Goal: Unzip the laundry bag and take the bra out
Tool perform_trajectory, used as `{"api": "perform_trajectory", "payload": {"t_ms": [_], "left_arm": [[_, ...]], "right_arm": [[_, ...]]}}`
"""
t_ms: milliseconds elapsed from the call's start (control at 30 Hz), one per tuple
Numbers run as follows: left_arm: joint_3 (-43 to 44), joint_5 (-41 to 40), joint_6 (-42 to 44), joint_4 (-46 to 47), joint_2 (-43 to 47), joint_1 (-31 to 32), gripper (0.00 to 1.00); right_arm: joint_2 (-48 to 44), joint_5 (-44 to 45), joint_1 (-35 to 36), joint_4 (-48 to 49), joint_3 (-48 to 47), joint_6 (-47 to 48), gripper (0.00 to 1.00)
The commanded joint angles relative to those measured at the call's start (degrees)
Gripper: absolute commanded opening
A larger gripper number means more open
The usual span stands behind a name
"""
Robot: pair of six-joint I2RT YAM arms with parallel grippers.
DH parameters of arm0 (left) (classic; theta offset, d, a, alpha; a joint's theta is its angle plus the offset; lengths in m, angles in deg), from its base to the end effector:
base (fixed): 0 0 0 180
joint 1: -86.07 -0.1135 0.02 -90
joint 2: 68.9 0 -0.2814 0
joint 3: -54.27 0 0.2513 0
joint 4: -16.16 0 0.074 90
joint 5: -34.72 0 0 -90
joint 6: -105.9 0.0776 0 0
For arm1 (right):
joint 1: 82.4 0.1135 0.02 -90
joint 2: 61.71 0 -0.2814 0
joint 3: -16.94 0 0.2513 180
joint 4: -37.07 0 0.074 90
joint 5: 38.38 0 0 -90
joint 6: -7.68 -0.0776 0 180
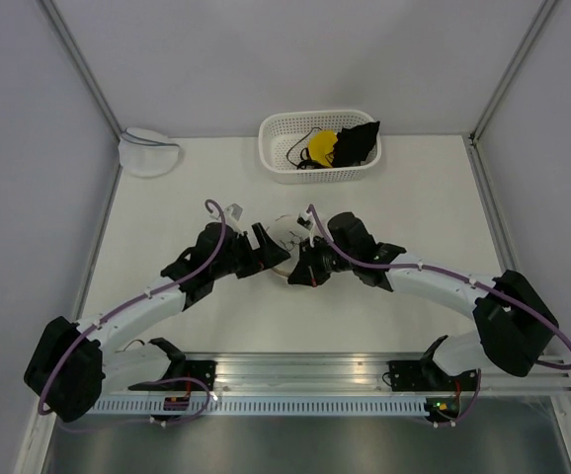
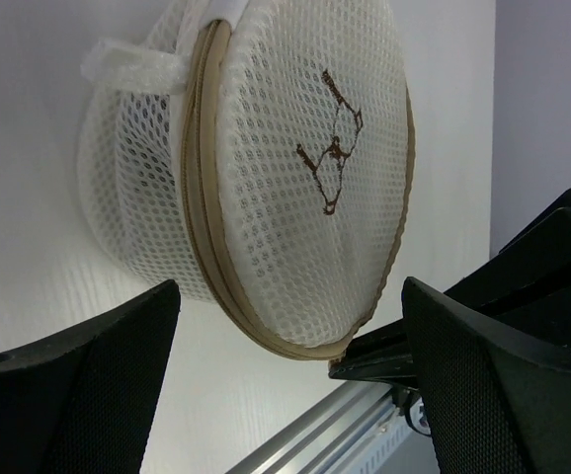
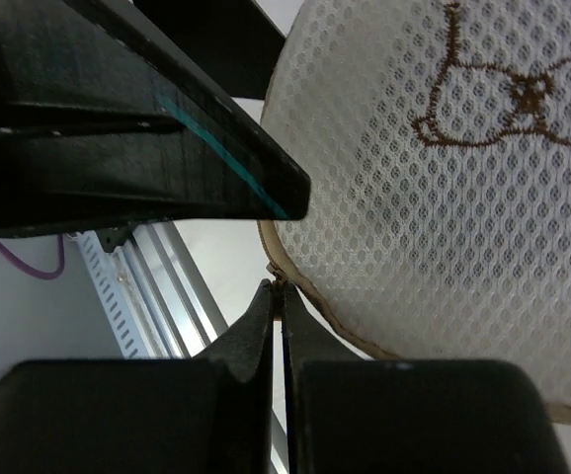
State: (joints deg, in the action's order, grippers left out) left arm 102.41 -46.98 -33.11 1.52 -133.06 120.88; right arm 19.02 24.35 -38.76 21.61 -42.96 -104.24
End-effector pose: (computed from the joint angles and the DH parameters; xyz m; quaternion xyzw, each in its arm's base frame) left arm 0.2141 -0.1625 0.2205 -0.0716 0.8644 -0.3766 0.3254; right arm 0.2105 0.2499 0.2172 -0.2679 0.8314 0.4145 0.2552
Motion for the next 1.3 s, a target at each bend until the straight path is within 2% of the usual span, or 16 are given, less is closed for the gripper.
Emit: {"api": "perform_trajectory", "payload": {"t_ms": [0, 100, 200, 300, 333, 367, 400, 467, 500, 633, 700, 967, 1100, 1200, 1267], "left_arm": [[-0.75, 1.29, -7.31, 8.10, -0.18, 0.61, 0.95], [-1.19, 0.85, -8.98, 9.60, -0.44, 0.70, 0.93], [-1.80, 1.11, -10.22, 11.71, -1.14, 0.88, 0.85], [-2.33, 1.63, -11.27, 13.12, -2.46, 0.88, 0.67], [-2.33, 2.16, -11.54, 13.82, -2.72, 0.88, 0.52], [-2.25, 2.86, -11.98, 14.00, -3.42, 0.88, 0.47], [-2.25, 3.30, -11.98, 14.53, -3.69, 0.96, 0.37], [-1.90, 3.40, -11.89, 14.27, -3.95, 0.96, 0.31], [-1.81, 3.13, -11.81, 14.01, -4.04, 0.96, 0.23], [-1.02, 1.99, -10.75, 12.34, -4.04, 0.96, 0.06], [-0.06, 0.41, -9.44, 10.93, -4.39, 0.88, 0.02], [3.64, -0.30, -3.64, 8.12, -6.41, -0.88, 0.02], [6.27, 2.16, -0.13, 6.63, -7.99, -1.15, 0.02], [8.12, 4.79, 2.69, 5.13, -10.10, -1.32, 0.02], [9.00, 7.08, 4.54, 4.86, -11.50, -1.58, 0.02]], "right_arm": [[1.18, -4.55, -0.13, 7.54, -0.50, -2.17, 0.01], [1.27, -3.33, -0.13, 7.71, -0.23, -2.35, 0.00], [0.66, -2.44, -0.13, 8.68, 0.38, -2.70, 0.00], [0.04, -2.00, 0.04, 9.91, 1.08, -3.40, 0.00], [-0.22, -1.39, 0.13, 9.91, 1.17, -3.31, 0.01], [-0.39, -0.95, -0.04, 9.91, 1.35, -3.40, 0.00], [-0.48, 0.01, 0.04, 9.82, 1.35, -3.40, 0.00], [-0.66, 0.63, 0.04, 9.65, 1.44, -3.31, 0.00], [-0.66, 0.81, 0.04, 9.21, 1.35, -3.05, 0.00], [-0.66, 1.95, 0.04, 5.44, 0.56, -1.65, 0.00], [-0.66, 2.74, 0.04, 1.41, -0.49, 0.19, 0.01], [-0.05, 7.65, 0.13, -18.01, -3.30, 5.65, 0.00], [0.30, 23.52, 0.04, -22.78, -4.89, 5.13, 0.00], [1.62, 36.87, 0.04, -23.92, -6.56, 3.28, 0.00], [2.15, 42.36, 0.04, -23.14, -7.53, 2.40, 0.00]]}}
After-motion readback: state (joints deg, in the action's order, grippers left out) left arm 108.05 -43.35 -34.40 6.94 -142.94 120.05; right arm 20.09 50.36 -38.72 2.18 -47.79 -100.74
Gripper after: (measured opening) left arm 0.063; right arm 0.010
